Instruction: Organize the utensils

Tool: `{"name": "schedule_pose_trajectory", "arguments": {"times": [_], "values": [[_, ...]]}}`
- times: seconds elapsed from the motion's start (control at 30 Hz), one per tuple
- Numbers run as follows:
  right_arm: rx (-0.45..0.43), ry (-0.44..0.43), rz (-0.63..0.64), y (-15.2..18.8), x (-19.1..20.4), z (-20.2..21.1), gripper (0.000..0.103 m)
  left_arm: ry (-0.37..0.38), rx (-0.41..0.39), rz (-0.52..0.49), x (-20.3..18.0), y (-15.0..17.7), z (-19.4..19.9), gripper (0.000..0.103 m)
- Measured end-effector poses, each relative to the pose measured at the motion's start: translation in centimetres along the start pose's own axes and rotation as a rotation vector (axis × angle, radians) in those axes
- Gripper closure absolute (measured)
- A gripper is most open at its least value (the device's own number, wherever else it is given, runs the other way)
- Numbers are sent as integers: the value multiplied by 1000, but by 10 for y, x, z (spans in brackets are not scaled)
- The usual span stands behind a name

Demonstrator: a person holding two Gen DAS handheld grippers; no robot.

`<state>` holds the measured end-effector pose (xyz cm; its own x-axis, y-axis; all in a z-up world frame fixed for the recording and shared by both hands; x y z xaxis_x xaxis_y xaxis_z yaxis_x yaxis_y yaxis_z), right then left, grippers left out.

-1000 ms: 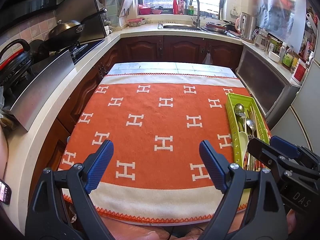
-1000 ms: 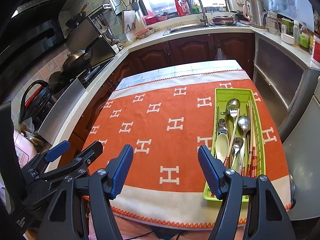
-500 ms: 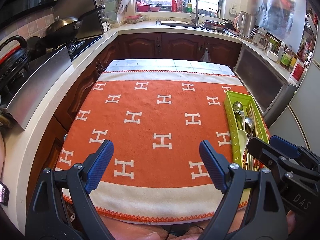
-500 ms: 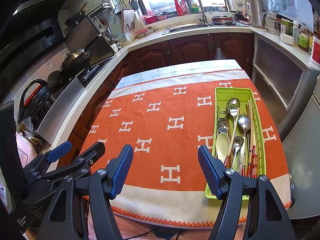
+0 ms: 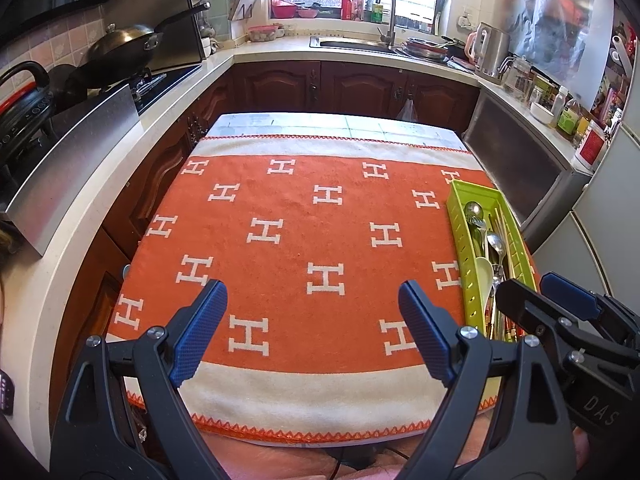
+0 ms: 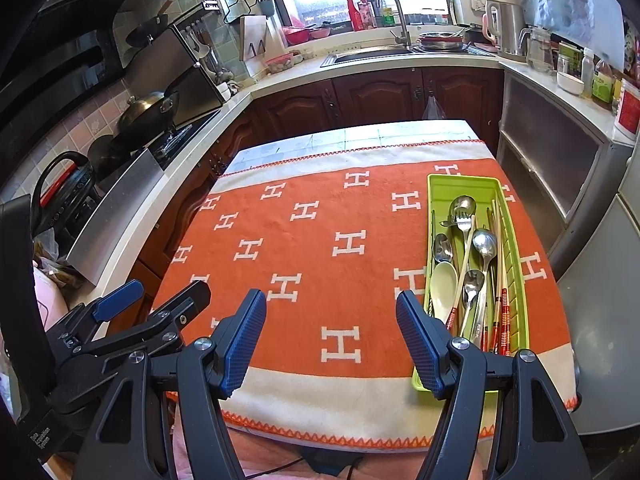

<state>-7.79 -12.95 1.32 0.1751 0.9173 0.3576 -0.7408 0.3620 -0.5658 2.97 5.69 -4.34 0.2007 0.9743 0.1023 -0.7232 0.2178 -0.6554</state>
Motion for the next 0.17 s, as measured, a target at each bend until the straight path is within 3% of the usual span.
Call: {"name": "schedule_pose_trajectory", "arguments": {"times": [0.17], "values": [[1,21,5,-2,13,-1,35,12,-2,-1,10,0,-1,17]]}}
Point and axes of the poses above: each gripper's, at about its wrist camera, not at the fingertips, and z roughly against the way its jaws point, x to its left, y to its underside, the point moved 7 cm from there along -z, roughly the way its jaws point, and after that the axes turned 11 degrees about -z, right-handed, at the moved point
